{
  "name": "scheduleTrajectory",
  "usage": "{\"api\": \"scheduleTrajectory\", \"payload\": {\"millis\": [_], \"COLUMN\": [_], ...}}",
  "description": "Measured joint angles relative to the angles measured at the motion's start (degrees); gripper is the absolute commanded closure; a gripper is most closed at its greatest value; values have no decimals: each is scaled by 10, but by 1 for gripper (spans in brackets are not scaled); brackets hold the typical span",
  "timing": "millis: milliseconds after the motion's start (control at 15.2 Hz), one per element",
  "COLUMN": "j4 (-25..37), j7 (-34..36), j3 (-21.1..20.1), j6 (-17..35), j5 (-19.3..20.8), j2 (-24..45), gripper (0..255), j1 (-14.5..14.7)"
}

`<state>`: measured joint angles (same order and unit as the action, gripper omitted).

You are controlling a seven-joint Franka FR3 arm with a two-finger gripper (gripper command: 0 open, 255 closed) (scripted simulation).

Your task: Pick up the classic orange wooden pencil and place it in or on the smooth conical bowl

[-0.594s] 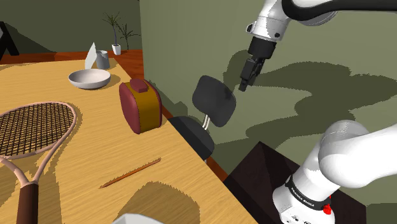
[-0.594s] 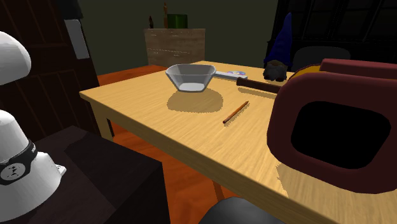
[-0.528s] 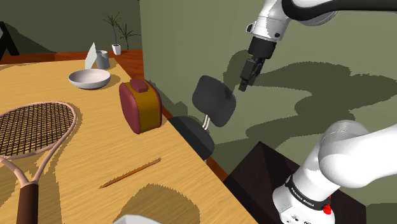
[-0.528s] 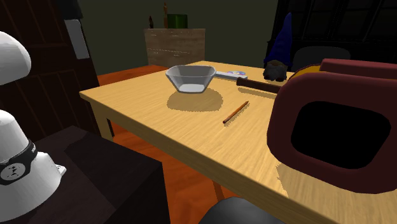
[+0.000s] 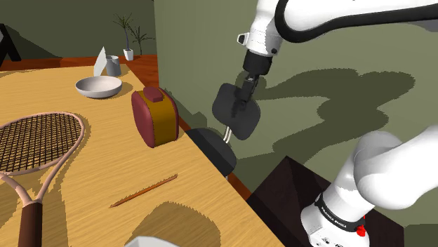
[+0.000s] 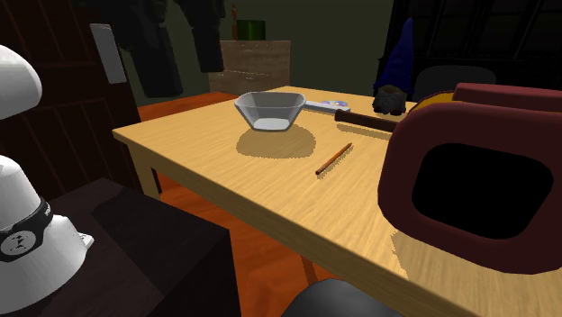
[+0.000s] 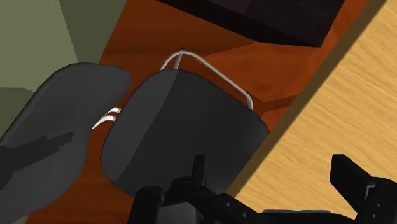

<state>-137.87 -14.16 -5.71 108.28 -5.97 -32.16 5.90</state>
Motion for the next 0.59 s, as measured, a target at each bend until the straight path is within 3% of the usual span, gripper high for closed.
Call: {"api": "scheduleTrajectory", "payload": {"millis": [594], "j4": [47], "j7": [-51], "j3": [-74], "j6": [109], "j5": [38], "j2": [134], "gripper": [0], "j1": [56]}}
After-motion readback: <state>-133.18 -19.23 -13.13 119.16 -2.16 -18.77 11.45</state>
